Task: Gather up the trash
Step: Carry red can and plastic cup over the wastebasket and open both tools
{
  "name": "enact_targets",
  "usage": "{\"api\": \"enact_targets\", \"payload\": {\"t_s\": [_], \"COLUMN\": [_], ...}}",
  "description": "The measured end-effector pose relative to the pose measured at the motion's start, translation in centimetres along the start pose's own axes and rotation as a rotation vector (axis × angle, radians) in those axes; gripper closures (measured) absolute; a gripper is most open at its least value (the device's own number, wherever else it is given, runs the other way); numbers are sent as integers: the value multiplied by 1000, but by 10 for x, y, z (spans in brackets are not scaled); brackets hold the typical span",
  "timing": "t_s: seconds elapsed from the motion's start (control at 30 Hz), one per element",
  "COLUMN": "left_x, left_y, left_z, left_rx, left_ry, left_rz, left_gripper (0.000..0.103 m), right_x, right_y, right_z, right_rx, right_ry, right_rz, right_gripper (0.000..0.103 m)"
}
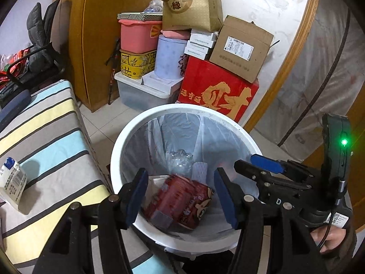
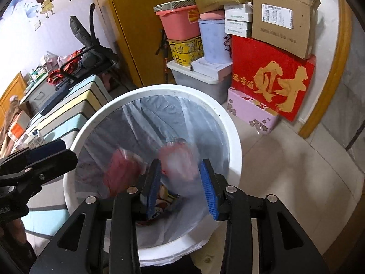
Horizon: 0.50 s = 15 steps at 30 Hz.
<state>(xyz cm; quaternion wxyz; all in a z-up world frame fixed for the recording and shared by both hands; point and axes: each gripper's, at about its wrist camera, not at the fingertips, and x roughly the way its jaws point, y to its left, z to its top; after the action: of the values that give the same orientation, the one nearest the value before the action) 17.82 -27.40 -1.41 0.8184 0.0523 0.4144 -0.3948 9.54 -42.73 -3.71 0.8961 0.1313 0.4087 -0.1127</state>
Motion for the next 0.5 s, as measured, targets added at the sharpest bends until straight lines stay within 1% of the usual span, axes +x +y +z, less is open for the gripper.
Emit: {"api": "enact_targets", "payload": {"t_s": [0.03, 0.07, 0.4, 0.5], "left_x": [-2, -3, -28, -38], "left_y": [0, 1, 10, 14], "left_z": [-1, 0, -9, -12], "left_rx": [0, -1, -16, -23], "left_ry": [-4, -5, -42, -60], "left_rz": [1, 3, 20, 27], "left_gripper": [40, 40, 39, 39], "right_x": [-1, -2, -13, -18], "right_y": [1, 2, 16, 22], "right_z": [0, -1, 0, 0], "right_rx": [-1, -3, -26, -32], "right_ry": [-2, -7, -40, -54], "right_rz": [3, 7, 4, 14], "right_gripper": [41, 37, 37, 37]}}
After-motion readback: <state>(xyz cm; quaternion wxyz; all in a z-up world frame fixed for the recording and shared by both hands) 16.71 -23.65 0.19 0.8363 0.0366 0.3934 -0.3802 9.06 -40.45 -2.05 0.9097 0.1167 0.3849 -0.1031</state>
